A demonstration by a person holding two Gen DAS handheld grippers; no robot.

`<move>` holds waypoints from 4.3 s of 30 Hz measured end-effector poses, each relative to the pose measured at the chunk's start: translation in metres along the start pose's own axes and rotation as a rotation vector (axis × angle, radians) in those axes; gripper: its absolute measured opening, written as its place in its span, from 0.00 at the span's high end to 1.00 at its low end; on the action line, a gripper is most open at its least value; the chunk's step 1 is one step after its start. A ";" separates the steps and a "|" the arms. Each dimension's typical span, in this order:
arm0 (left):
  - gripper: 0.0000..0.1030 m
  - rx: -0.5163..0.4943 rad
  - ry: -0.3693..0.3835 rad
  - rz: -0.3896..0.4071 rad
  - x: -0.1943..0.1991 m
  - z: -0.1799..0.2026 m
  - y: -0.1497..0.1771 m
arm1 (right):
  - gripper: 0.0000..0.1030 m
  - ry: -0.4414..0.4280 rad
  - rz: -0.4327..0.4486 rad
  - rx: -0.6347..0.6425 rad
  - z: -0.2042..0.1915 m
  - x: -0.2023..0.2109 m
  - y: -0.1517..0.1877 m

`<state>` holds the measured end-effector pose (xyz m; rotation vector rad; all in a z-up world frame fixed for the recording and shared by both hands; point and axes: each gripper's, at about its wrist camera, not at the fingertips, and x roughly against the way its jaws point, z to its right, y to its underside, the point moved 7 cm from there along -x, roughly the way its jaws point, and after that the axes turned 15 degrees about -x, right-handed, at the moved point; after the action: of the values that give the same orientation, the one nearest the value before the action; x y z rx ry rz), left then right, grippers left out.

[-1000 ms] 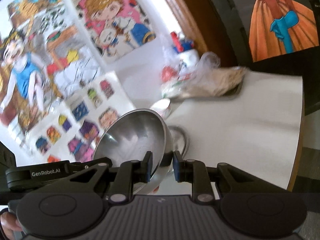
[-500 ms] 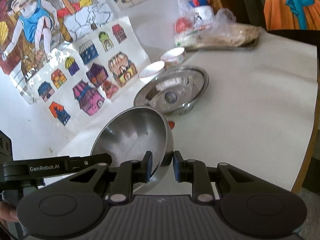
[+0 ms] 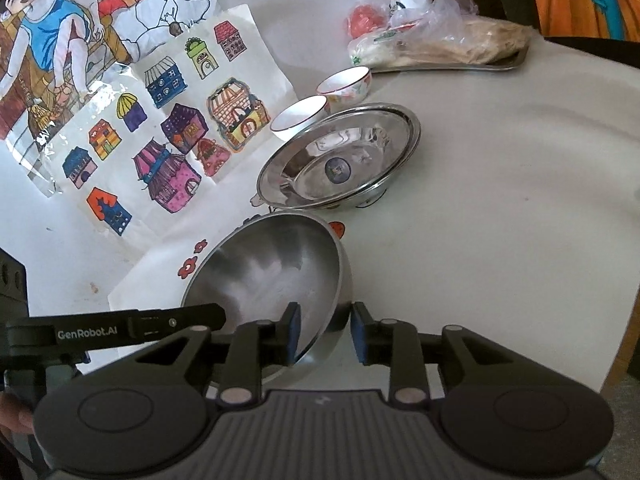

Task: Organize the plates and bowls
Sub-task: 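Lower the steel bowl onto the table and open both tools, then move both tools to a red-rimmed white bowl and close on its rim, then lift the white bowl with both tools and carry it over the steel bowl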

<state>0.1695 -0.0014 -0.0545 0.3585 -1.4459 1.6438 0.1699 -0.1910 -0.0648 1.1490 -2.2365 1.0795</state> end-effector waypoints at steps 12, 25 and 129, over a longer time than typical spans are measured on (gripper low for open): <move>0.38 -0.032 -0.049 0.069 0.020 -0.017 -0.007 | 0.34 0.023 0.115 0.066 0.000 0.024 -0.024; 0.14 -0.024 -0.189 0.185 0.034 -0.063 -0.080 | 0.09 0.007 0.245 0.185 -0.051 0.051 -0.114; 0.87 0.073 -0.097 0.324 -0.047 -0.069 -0.182 | 0.87 -0.067 0.062 0.024 -0.090 -0.093 -0.179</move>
<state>0.3565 0.0268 0.0103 0.2567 -1.5823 1.9650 0.3700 -0.1385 0.0124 1.1484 -2.3309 1.1106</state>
